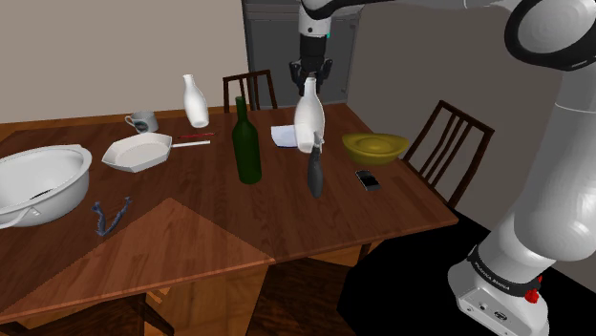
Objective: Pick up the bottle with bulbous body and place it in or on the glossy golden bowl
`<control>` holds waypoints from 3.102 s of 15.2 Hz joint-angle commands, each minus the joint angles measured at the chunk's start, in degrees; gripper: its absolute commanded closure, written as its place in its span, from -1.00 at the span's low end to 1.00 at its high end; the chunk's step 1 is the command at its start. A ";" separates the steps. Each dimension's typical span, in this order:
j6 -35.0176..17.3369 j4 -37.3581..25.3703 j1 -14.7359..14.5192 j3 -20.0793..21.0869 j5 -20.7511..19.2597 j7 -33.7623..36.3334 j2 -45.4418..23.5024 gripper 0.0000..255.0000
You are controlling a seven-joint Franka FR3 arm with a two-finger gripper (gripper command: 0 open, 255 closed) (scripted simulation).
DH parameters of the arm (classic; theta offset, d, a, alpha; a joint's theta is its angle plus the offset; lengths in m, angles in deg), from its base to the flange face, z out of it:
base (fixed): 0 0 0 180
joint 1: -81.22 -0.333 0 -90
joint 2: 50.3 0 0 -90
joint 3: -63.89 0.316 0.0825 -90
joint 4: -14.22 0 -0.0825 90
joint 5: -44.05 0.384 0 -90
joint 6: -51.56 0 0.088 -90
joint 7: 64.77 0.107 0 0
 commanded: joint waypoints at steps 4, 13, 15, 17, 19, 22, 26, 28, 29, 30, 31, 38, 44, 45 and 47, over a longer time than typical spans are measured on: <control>4.13 -4.80 -0.12 0.03 -0.06 0.01 -0.65 1.00; 9.06 -7.41 2.07 -1.04 0.54 -3.32 1.71 1.00; 9.46 -5.83 3.58 -1.88 0.94 -5.62 3.72 1.00; 10.00 -4.63 5.04 -2.80 1.29 -7.96 5.47 1.00; 10.67 -3.80 6.49 -3.76 1.59 -10.35 6.97 1.00; 11.88 -3.21 8.62 -5.31 1.94 -13.99 8.78 1.00; 13.83 -3.60 11.42 -7.52 2.31 -18.97 10.31 1.00; 14.95 -4.31 12.82 -8.69 2.47 -21.51 10.69 1.00; 15.54 -4.79 13.53 -9.29 2.55 -22.79 10.79 1.00; 16.15 -5.37 14.24 -9.88 2.64 -24.08 10.81 1.00; 16.78 -6.03 14.96 -10.49 2.73 -25.38 10.77 1.00; 15.37 -3.56 17.36 -12.50 2.90 -29.80 11.76 1.00; 10.09 3.56 17.24 -12.41 2.68 -29.71 13.62 1.00; 9.24 4.64 17.23 -12.40 2.65 -29.70 13.86 1.00; 7.57 6.74 17.20 -12.38 2.60 -29.68 14.29 1.00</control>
